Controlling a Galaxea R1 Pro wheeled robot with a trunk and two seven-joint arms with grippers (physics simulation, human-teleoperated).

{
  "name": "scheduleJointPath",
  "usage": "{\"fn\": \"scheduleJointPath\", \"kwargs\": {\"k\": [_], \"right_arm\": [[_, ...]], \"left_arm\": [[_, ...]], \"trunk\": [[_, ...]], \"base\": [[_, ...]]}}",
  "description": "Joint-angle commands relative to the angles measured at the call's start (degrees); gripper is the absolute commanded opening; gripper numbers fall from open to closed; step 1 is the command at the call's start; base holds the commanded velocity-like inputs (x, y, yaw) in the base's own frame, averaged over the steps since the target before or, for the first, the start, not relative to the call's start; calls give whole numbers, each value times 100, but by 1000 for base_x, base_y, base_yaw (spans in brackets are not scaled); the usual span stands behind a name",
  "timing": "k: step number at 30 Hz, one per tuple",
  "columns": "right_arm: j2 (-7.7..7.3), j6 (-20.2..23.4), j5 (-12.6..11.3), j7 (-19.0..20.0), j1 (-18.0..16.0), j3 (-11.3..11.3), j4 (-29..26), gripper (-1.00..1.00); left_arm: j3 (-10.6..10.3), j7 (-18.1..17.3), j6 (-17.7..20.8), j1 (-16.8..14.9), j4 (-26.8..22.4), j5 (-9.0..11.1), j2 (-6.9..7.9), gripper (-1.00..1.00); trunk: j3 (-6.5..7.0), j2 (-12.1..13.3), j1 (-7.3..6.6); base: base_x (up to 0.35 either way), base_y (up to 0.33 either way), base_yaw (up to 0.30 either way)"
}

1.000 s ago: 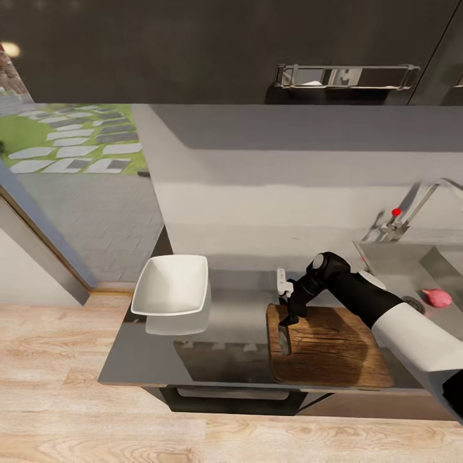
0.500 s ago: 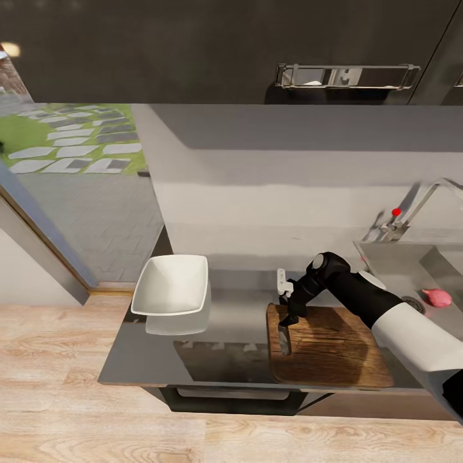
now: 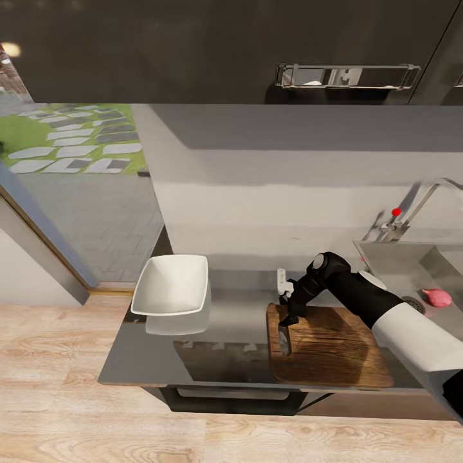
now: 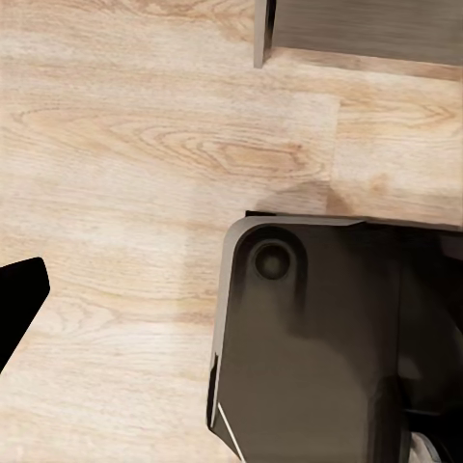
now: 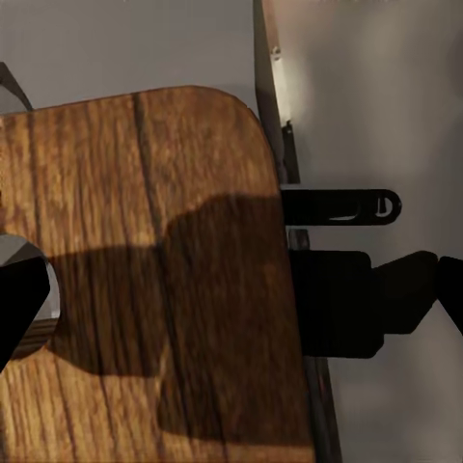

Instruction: In the kitchen, take the Vidalia onion out of the sink, dice it on the chopping board with the paring knife, put the diced onion into the bowl on the countertop, then place both the paring knife and the chopping board into the sink.

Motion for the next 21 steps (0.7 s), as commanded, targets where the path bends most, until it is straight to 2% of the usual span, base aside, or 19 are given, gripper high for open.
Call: {"fn": "scheduleJointPath", "kwargs": {"k": [1,2,3,21], "right_arm": [[-4,55,10,18,-7,13,-11,100],[-4,55,10,18,-5,12,-12,100],[-3,57,9,17,-7,12,-15,-100],[-4,64,13,11,-5,20,-17,-100]], "left_arm": [[-9,1,-7,2,-6,41,2,100],[-9,1,-7,2,-6,41,3,100],[-11,1,-7,2,-6,41,3,100],[-9,1,-7,2,-6,41,3,100]], "trunk": [[-9,-11,4],[-9,-11,4],[-9,-11,4],[-9,-11,4]], "base": [[0,0,0],[0,0,0],[0,0,0],[0,0,0]]}}
